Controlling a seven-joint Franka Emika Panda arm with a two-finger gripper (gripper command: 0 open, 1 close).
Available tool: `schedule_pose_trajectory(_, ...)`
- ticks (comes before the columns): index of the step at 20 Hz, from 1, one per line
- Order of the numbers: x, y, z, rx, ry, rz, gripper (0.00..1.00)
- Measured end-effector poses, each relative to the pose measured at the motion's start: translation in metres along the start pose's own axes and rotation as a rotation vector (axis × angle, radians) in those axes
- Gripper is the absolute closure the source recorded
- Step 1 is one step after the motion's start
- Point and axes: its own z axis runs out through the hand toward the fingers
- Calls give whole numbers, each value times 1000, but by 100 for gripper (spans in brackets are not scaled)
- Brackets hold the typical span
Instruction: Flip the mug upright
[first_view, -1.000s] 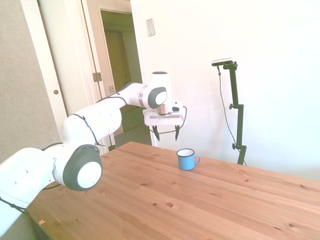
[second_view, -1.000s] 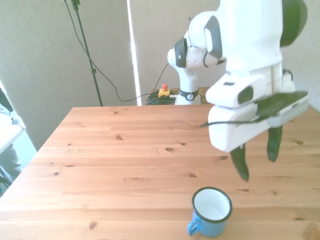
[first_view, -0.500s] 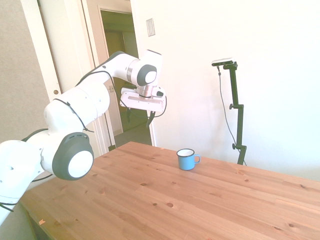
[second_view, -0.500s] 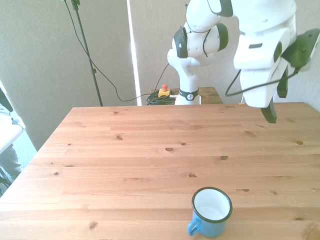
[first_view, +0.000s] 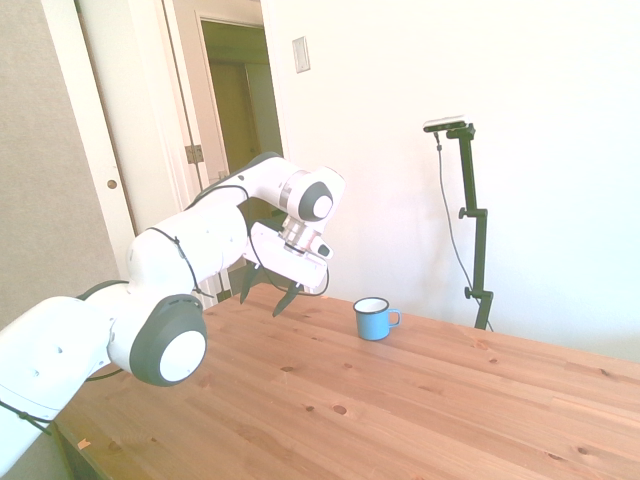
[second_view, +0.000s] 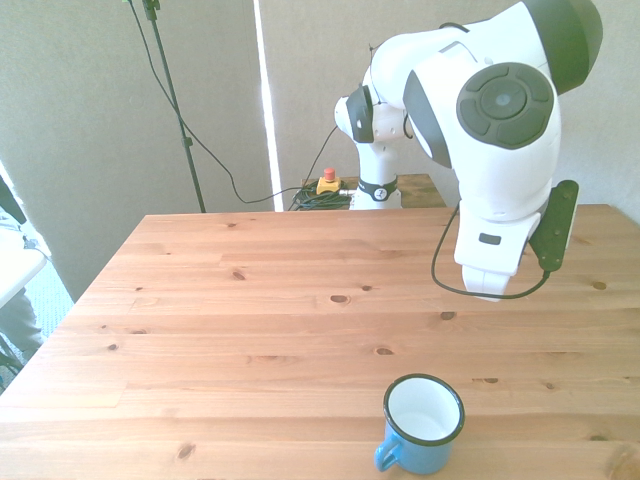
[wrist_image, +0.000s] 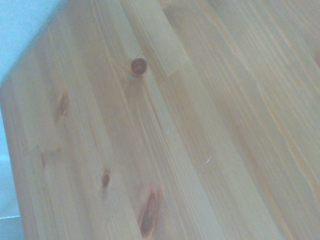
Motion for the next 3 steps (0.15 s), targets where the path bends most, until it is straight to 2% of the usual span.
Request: schedule_pose_trajectory(3, -4, 0, -8, -2, 23, -50, 0)
